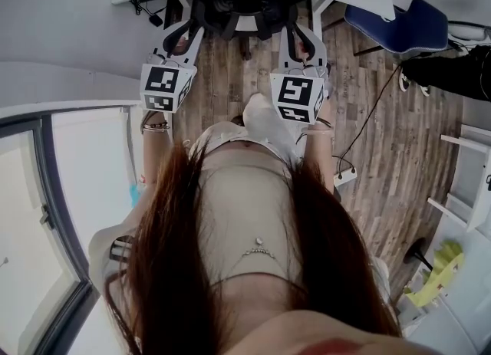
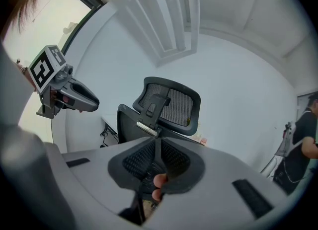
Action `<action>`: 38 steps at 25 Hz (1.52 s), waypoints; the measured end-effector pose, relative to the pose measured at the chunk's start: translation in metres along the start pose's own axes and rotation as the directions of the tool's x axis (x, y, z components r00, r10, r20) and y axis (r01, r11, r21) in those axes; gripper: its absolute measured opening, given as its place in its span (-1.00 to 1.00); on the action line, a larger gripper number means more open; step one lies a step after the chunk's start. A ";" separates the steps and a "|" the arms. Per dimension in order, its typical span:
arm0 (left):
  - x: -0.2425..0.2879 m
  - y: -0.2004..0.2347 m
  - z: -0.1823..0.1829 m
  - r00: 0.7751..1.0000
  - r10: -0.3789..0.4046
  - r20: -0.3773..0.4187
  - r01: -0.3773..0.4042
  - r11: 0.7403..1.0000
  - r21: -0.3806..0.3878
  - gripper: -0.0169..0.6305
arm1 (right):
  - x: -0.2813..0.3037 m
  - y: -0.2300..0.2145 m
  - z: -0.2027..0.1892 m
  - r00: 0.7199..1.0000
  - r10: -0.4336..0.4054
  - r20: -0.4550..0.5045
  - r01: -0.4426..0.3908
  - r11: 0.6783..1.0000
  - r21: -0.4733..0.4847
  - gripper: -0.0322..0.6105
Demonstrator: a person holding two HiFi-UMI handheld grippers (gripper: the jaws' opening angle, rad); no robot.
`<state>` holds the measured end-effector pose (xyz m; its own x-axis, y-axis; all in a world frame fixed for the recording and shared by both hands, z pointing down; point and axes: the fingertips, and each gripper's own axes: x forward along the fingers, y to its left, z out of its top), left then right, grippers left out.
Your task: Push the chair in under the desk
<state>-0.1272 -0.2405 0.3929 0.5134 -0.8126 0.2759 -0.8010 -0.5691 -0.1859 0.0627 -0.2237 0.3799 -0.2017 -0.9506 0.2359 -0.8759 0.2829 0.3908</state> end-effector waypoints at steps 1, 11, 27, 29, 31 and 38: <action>-0.002 -0.001 -0.002 1.000 -0.002 0.002 0.002 1.000 -0.002 -0.69 | -0.002 0.002 0.000 1.000 -0.002 -0.001 0.002 1.000 0.000 -0.73; -0.034 -0.009 -0.010 1.000 0.005 0.000 -0.005 1.000 -0.015 -0.80 | -0.026 0.021 0.001 1.000 -0.007 -0.009 0.007 1.000 -0.001 -0.79; -0.038 -0.012 -0.021 1.000 0.027 -0.017 -0.027 0.999 -0.047 -0.83 | -0.031 0.015 -0.013 0.998 -0.023 -0.051 0.021 0.999 -0.036 -0.80; -0.032 -0.011 -0.024 0.999 0.026 -0.022 -0.027 0.998 -0.051 -0.83 | -0.026 0.014 -0.016 0.998 -0.021 -0.052 0.019 0.999 -0.033 -0.80; -0.027 -0.011 -0.025 0.999 0.026 -0.022 -0.027 0.998 -0.053 -0.83 | -0.021 0.013 -0.017 0.998 -0.021 -0.052 0.019 0.999 -0.038 -0.80; -0.019 -0.008 -0.021 0.998 0.049 -0.045 -0.051 0.997 -0.055 -0.83 | -0.012 0.006 -0.011 0.999 -0.017 -0.039 0.015 0.998 -0.058 -0.80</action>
<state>-0.1375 -0.2179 0.4085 0.4594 -0.8328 0.3089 -0.8419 -0.5191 -0.1475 0.0650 -0.2089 0.3889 -0.1693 -0.9495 0.2640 -0.8517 0.2757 0.4456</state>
